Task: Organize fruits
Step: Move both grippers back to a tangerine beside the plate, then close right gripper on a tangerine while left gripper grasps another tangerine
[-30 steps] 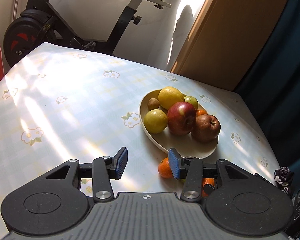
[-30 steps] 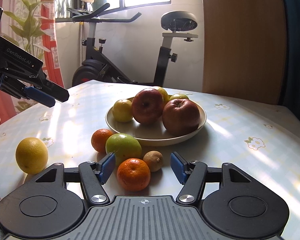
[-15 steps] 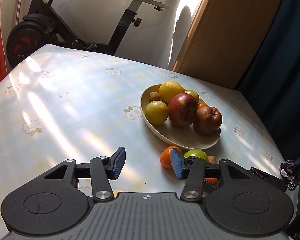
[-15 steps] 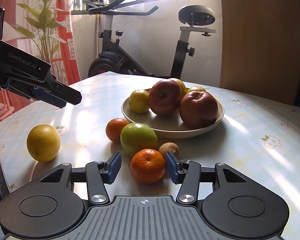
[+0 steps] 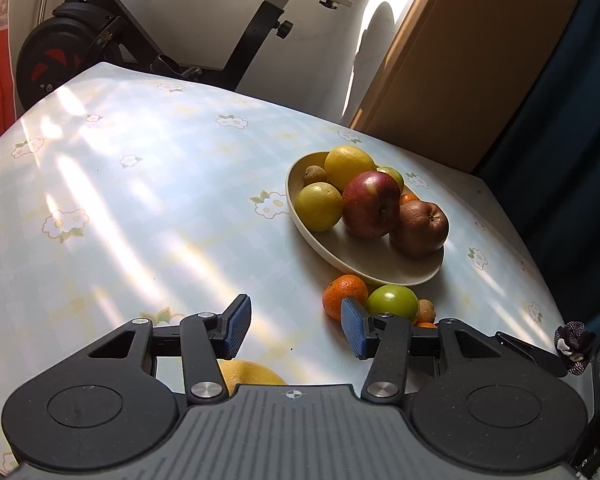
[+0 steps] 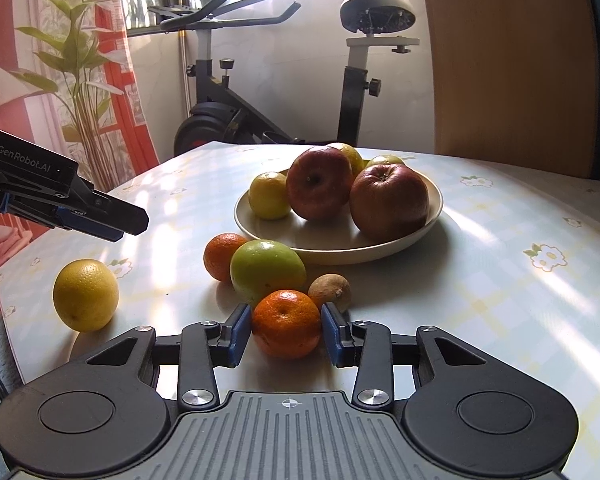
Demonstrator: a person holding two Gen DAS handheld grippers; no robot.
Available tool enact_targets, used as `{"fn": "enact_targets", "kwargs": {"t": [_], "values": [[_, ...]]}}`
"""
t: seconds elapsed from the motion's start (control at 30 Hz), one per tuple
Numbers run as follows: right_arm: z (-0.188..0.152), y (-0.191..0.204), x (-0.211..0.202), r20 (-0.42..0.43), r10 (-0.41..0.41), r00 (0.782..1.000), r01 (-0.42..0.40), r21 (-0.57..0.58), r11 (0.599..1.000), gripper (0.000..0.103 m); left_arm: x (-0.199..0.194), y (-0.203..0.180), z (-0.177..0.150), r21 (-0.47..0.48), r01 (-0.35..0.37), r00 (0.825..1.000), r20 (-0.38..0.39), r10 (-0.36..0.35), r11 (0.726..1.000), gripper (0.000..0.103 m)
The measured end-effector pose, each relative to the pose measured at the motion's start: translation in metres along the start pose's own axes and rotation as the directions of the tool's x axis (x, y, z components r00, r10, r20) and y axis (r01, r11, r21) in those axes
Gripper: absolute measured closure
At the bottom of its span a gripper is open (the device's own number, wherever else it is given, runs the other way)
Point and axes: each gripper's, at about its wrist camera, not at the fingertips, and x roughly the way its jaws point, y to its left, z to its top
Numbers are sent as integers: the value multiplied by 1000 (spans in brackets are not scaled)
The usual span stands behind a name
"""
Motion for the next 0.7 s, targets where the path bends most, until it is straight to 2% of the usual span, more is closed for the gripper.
{"fn": "enact_targets", "kwargs": {"t": [0.17, 0.3, 0.33, 0.5, 0.57, 0.7], "values": [[0, -3, 0, 4, 12, 1000, -13, 15, 1000, 68, 14, -13, 3, 81, 49, 998, -36, -46, 995, 53], [-1, -3, -3, 16, 15, 1000, -15, 19, 1000, 68, 25, -29, 5, 195, 65, 997, -48, -56, 979, 54], [-1, -3, -3, 16, 16, 1000, -16, 21, 1000, 68, 28, -31, 5, 213, 69, 997, -53, -58, 975, 57], [-2, -5, -4, 19, 20, 1000, -21, 29, 999, 68, 43, -38, 8, 275, 76, 995, -85, -54, 958, 61], [-2, -5, -4, 17, 22, 1000, -22, 31, 999, 68, 47, -40, 7, 294, 81, 994, -97, -54, 953, 67], [-2, -5, -4, 16, 25, 1000, -26, 30, 999, 68, 55, -41, 7, 303, 78, 993, -113, -45, 950, 67]]}}
